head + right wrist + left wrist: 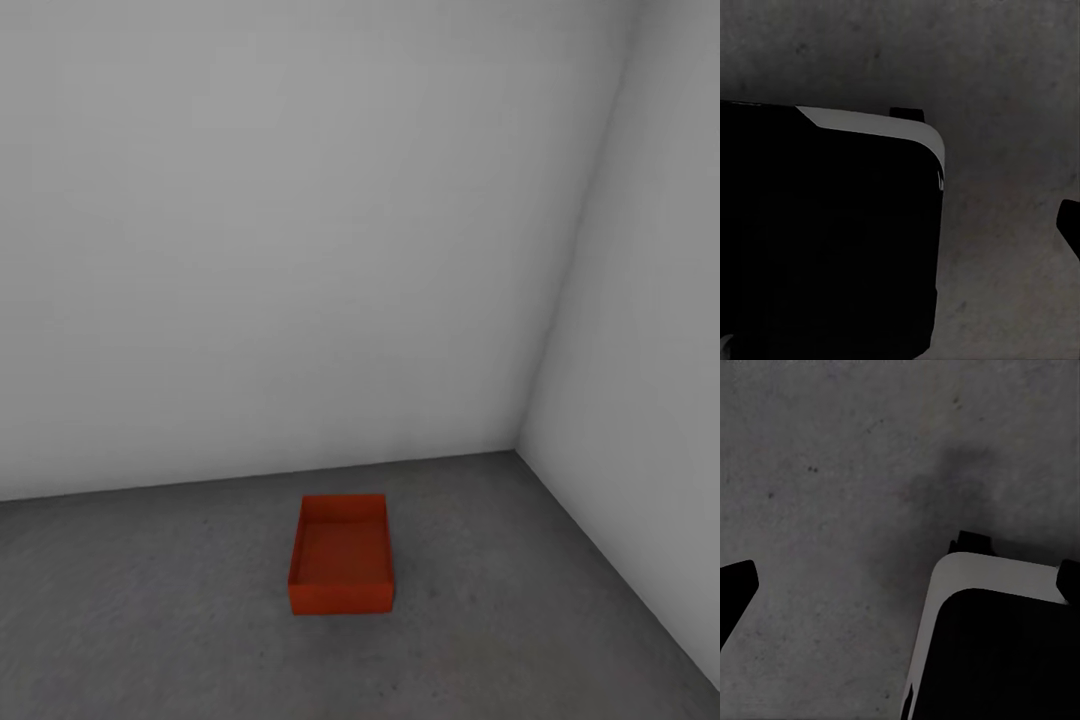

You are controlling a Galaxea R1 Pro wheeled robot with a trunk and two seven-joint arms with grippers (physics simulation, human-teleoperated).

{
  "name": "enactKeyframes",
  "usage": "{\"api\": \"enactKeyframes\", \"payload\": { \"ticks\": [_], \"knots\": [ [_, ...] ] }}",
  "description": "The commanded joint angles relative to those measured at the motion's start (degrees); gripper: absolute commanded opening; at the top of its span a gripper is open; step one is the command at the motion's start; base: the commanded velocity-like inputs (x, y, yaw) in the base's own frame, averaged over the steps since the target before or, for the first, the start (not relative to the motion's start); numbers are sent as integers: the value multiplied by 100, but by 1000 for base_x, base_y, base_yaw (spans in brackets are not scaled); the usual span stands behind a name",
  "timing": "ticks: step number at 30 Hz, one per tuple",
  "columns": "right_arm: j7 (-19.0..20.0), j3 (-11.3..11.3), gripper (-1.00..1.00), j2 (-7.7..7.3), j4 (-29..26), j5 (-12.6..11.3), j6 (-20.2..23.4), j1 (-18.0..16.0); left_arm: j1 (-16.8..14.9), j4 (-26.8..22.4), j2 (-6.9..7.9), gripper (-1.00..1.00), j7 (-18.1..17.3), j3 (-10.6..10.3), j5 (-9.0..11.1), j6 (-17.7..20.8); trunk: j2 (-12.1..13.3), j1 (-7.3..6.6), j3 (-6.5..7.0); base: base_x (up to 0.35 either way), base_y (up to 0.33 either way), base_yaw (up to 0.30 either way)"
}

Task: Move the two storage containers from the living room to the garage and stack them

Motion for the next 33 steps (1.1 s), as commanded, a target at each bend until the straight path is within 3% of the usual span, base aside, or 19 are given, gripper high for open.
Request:
{"api": "enactKeyframes", "payload": {
  "ticks": [1,33],
  "knots": [
    [-30,45,100,0,18,3,-28,-8,-3,3,0,100,12,-49,54,-16,-4,0,3,0,0,0],
    [-30,44,100,1,17,3,-28,-8,-3,3,0,100,12,-49,54,-16,-4,0,296,0,0,0]
  ]
}}
